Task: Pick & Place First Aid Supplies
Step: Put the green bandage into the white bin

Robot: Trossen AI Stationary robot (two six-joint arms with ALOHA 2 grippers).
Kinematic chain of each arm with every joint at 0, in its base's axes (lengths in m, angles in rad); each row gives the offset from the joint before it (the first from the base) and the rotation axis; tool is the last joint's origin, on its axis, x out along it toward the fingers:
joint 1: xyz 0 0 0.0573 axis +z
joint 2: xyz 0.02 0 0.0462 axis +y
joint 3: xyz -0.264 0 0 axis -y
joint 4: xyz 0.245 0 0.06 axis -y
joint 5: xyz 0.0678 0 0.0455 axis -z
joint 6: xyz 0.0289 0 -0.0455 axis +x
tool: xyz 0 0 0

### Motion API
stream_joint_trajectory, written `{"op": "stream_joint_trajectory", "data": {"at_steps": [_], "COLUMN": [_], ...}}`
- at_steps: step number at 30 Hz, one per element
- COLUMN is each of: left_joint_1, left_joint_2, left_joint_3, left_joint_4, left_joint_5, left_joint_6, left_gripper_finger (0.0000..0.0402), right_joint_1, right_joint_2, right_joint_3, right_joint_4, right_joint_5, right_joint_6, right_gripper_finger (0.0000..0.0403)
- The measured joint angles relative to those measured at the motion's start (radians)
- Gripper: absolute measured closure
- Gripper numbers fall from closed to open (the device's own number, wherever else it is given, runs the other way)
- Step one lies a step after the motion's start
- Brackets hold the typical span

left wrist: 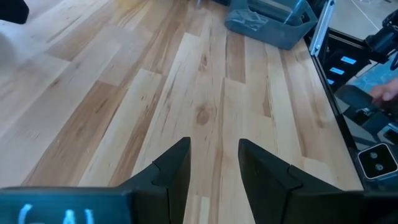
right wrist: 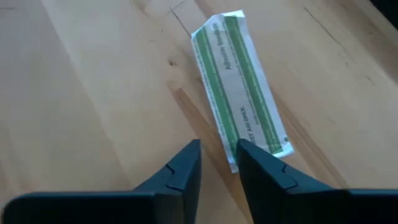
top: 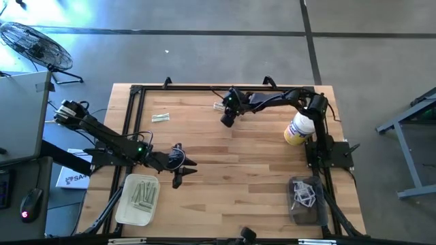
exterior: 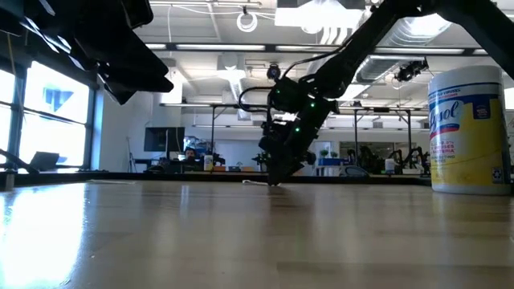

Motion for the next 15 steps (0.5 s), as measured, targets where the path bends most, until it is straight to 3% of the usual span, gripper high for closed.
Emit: {"op": "stream_joint_trajectory", "data": {"at_steps": [9,15], "left_joint_1": [0.0,0.0], "left_joint_2": [0.0,0.0], "left_joint_3": [0.0,0.0], "left_joint_4": [-0.004,-0.044], "left_joint_5": [-0.034,-0.076], "left_joint_6": [0.0,-0.004], "left_gripper_finger": [0.0269,0.0269], "right_joint_1": [0.004,0.055], "right_joint_2": [0.0,-0.018], "right_joint_3": [-0.001,-0.003], "right_joint_4": [-0.026,-0.083], "right_joint_5": [0.006,0.034], "right_joint_6": [0.0,0.031], "right_gripper_finger": [0.0394,0.04]}}
